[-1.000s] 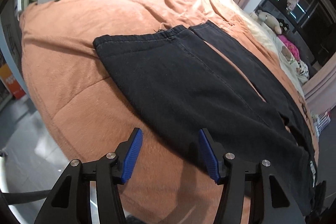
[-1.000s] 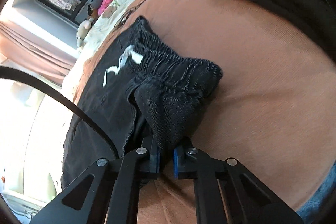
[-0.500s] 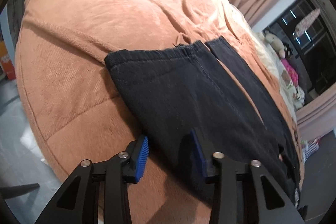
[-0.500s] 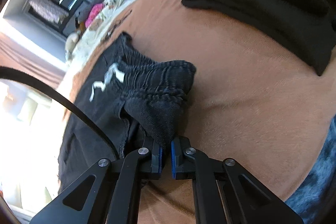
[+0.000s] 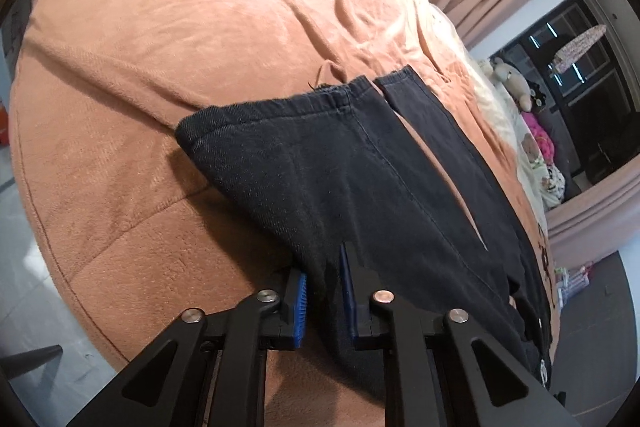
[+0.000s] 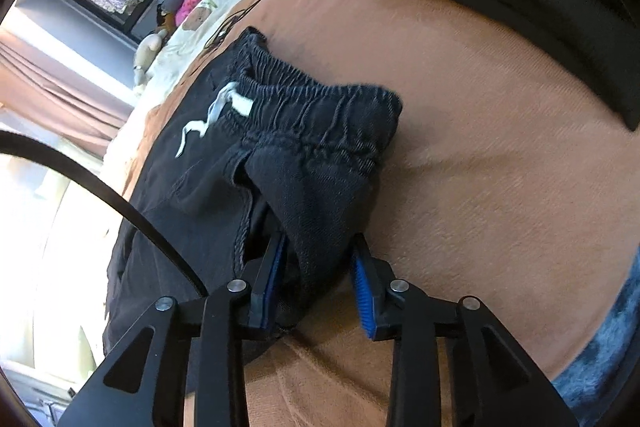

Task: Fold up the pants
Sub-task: 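Grasp the hems with the left tool while the right tool grasps the waistband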

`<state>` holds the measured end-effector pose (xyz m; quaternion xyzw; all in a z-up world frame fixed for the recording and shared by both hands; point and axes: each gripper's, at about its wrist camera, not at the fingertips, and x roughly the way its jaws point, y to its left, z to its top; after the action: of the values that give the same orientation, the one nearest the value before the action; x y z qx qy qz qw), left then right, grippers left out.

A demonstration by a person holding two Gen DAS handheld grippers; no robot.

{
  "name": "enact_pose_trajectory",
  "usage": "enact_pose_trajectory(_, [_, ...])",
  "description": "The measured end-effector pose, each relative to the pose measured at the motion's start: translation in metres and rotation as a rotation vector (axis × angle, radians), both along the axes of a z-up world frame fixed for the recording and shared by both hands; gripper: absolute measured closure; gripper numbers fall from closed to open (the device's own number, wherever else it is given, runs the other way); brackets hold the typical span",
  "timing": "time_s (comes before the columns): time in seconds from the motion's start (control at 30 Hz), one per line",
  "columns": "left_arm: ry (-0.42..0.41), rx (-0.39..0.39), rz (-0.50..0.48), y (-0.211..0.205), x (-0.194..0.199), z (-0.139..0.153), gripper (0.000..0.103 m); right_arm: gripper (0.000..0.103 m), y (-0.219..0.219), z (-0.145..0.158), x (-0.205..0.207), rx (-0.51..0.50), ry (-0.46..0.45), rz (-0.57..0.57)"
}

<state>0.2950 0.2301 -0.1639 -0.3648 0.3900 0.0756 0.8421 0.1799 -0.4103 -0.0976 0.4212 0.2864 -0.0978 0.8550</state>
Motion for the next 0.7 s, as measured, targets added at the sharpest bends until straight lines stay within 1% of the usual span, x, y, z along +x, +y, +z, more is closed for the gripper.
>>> enact_pose_trajectory(0.07, [0.001,0.022,0.011,-0.002,0.001,0.005,0.098,0.075,-0.004,-0.002,0.003,-0.002,-0.007,0.001])
enact_pose_trajectory(0.1, [-0.007,0.026,0.011,-0.003,0.000,0.010,0.101,0.090,-0.006,-0.001,0.004,-0.010,-0.012,0.001])
enact_pose_trajectory(0.13, [-0.015,0.033,0.009,-0.005,0.000,0.017,0.101,0.096,-0.008,0.001,0.005,-0.026,-0.014,-0.004])
enact_pose_trajectory(0.17, [-0.020,0.043,0.008,-0.007,0.000,0.023,0.101,0.096,-0.010,0.003,0.005,-0.031,-0.016,-0.003])
enact_pose_trajectory(0.2, [-0.027,0.055,0.006,-0.008,0.001,0.030,0.101,0.098,-0.013,0.005,0.004,-0.023,-0.030,0.002])
enact_pose_trajectory(0.27, [-0.049,0.085,-0.002,-0.012,0.002,0.048,0.101,0.098,-0.014,0.010,0.000,-0.024,-0.064,0.012])
enact_pose_trajectory(0.53, [-0.126,0.099,0.000,-0.016,0.014,0.098,0.101,0.100,-0.010,0.042,-0.009,-0.075,-0.161,0.001])
enact_pose_trajectory(0.6, [-0.138,0.116,-0.009,-0.019,0.020,0.109,0.101,0.100,-0.011,0.050,-0.009,-0.078,-0.177,0.001])
enact_pose_trajectory(0.7, [-0.151,0.154,-0.021,-0.024,0.030,0.126,0.101,0.100,-0.008,0.065,-0.009,-0.109,-0.199,0.005])
